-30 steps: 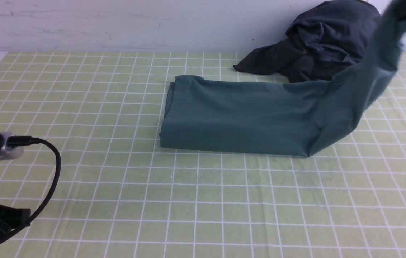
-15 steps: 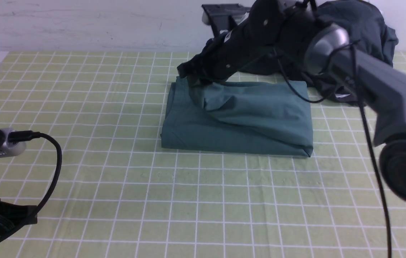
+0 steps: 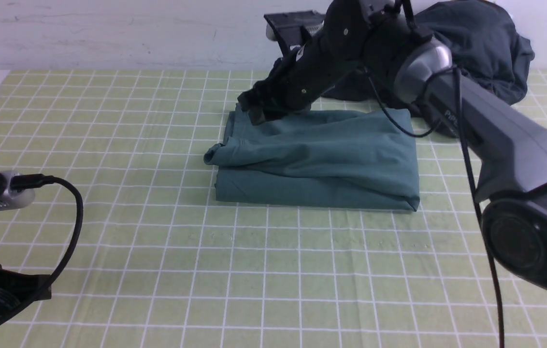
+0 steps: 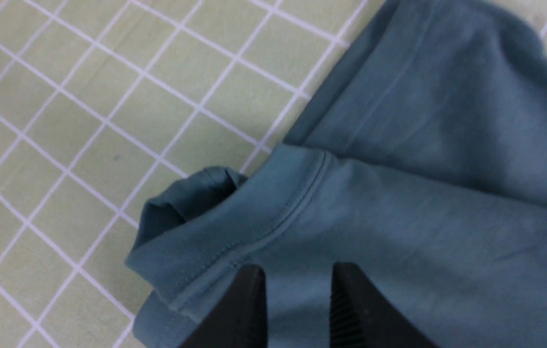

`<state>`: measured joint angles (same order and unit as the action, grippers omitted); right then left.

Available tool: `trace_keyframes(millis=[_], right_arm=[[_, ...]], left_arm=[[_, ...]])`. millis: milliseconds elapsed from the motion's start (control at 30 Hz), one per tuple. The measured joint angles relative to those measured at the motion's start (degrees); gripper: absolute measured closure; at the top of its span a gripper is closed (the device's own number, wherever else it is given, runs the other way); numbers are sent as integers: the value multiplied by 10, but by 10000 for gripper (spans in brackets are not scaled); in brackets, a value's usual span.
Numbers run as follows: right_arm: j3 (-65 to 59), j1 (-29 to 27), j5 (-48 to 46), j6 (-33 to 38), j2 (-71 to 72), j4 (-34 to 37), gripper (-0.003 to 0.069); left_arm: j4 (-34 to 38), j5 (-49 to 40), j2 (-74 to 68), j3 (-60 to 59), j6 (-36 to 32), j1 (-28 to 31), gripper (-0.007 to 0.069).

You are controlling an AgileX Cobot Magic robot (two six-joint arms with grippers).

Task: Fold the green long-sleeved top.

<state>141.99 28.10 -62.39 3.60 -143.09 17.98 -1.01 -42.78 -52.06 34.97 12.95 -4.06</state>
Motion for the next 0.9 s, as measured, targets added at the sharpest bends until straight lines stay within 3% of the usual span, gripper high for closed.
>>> trace_keyframes(millis=[100,200,500,633,900], right_arm=[[0,15,4,-1,-39,21,624],[-1,37,23,0,-63,20,661],[30,49,-38,34,41,-63,670],[9,13,-84,72,196,-65,670],[-278,-62,-59,87,475,-149,670]], left_arm=[[0,7,0,0,0,0,628],[0,7,0,0,0,0,628],[22,42,142,-19,-79,0,628],[24,114,290,-84,-141,0,628],[23,192,428,-200,-227,0,628]])
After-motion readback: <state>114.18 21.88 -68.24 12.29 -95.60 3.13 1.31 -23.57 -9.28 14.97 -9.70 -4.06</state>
